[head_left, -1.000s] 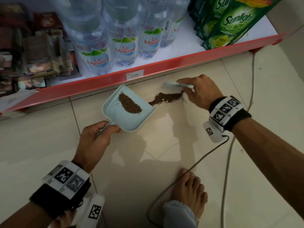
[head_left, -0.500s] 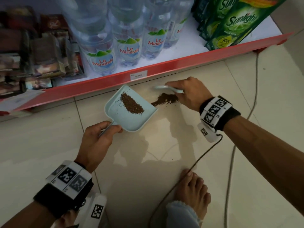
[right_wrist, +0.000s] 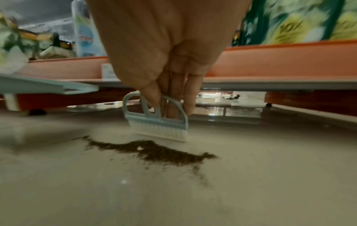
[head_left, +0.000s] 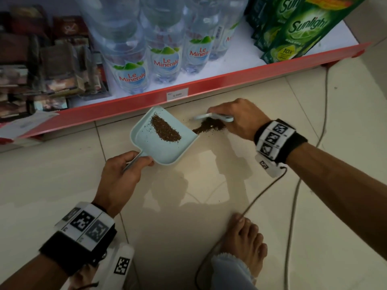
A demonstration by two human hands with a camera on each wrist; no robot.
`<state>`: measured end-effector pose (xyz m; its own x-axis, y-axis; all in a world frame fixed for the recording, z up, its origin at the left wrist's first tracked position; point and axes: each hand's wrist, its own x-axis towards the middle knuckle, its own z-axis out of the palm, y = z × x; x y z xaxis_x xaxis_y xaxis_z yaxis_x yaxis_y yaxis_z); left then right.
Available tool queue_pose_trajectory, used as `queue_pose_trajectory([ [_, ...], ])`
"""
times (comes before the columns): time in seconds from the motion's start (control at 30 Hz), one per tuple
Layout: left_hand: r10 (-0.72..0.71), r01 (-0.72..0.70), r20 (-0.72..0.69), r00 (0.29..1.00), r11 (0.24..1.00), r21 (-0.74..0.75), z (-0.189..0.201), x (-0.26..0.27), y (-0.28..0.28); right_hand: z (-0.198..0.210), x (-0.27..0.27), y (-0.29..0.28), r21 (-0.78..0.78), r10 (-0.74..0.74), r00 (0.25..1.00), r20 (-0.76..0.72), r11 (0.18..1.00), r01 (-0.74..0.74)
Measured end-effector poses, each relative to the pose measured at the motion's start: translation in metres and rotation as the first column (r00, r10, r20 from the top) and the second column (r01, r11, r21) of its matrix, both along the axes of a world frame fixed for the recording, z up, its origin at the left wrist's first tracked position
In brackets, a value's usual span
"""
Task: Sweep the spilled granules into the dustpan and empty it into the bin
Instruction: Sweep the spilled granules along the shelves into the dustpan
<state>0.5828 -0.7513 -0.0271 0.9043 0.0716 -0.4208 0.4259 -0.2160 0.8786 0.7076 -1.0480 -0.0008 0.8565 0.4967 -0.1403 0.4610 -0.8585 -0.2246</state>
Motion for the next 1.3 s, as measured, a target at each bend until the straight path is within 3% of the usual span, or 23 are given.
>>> queue_pose_trajectory([
  [0.13, -0.001, 0.001, -0.009, 1.0, 1.0, 0.003, -0.002, -0.001, 0.001, -0.004, 0.017, -0.017, -0.102, -0.269, 0.938, 0.219, 0.95, 0.296],
  [0.23, -0.024, 0.024, -0.001, 1.0, 1.0, 0.0, -0.002, -0.002, -0.001, -0.013, 0.023, -0.007, -0.122, -0.372, 0.913, 0.167, 0.911, 0.393],
  [0.3, -0.019, 0.019, -0.001, 1.0, 1.0, -0.01, 0.0, -0.001, -0.001, -0.017, 0.016, 0.001, -0.049, -0.321, 0.944, 0.081, 0.944, 0.326],
  [0.37, -0.005, 0.005, -0.001, 1.0, 1.0, -0.018, 0.001, 0.001, 0.0, -0.016, 0.003, 0.005, -0.015, -0.176, 0.984, -0.008, 0.984, 0.176],
  [0.47, 0.013, -0.013, 0.006, 1.0, 1.0, -0.015, 0.002, 0.001, 0.001, -0.006, -0.013, 0.004, -0.009, -0.059, 0.998, 0.025, 0.998, 0.059],
  [0.6, 0.004, -0.004, -0.002, 1.0, 1.0, 0.0, 0.001, 0.0, 0.001, -0.006, 0.008, -0.001, -0.044, -0.327, 0.913, 0.243, 0.937, 0.347],
  [0.7, -0.006, 0.006, -0.001, 1.0, 1.0, 0.002, 0.001, -0.002, 0.001, -0.017, 0.023, 0.016, -0.118, -0.443, 0.874, 0.203, 0.874, 0.471],
  [0.83, -0.012, 0.012, 0.003, 1.0, 1.0, 0.003, 0.001, -0.001, 0.0, -0.03, 0.023, 0.042, -0.063, -0.34, 0.934, 0.106, 0.935, 0.348],
  [0.9, 0.003, -0.003, 0.004, 1.0, 1.0, -0.011, 0.001, 0.0, 0.0, -0.025, 0.019, 0.045, 0.009, -0.141, 0.99, -0.004, 0.99, 0.142],
  [0.97, 0.022, -0.022, 0.007, 1.0, 1.0, -0.017, 0.004, 0.0, 0.001, -0.014, 0.01, 0.042, 0.013, 0.068, 0.994, -0.09, 0.998, -0.067],
  [1.03, 0.027, -0.027, 0.012, 1.0, 0.999, -0.016, 0.006, 0.0, 0.003, -0.003, 0.003, 0.03, 0.008, 0.129, 0.989, -0.075, 0.992, -0.129],
  [1.1, 0.03, -0.03, 0.01, 0.999, 1.0, -0.006, 0.004, -0.002, 0.005, -0.001, 0.003, 0.018, -0.004, 0.046, 0.998, 0.031, 0.999, -0.046],
  [1.2, 0.034, -0.034, 0.01, 0.999, 0.999, -0.006, 0.001, -0.002, 0.007, -0.004, 0.012, 0.014, -0.127, -0.166, 0.966, 0.196, 0.973, 0.193],
  [1.3, 0.017, -0.017, 0.007, 1.0, 1.0, 0.001, 0.0, -0.005, 0.007, -0.017, 0.021, 0.03, -0.142, -0.351, 0.918, 0.183, 0.915, 0.378],
])
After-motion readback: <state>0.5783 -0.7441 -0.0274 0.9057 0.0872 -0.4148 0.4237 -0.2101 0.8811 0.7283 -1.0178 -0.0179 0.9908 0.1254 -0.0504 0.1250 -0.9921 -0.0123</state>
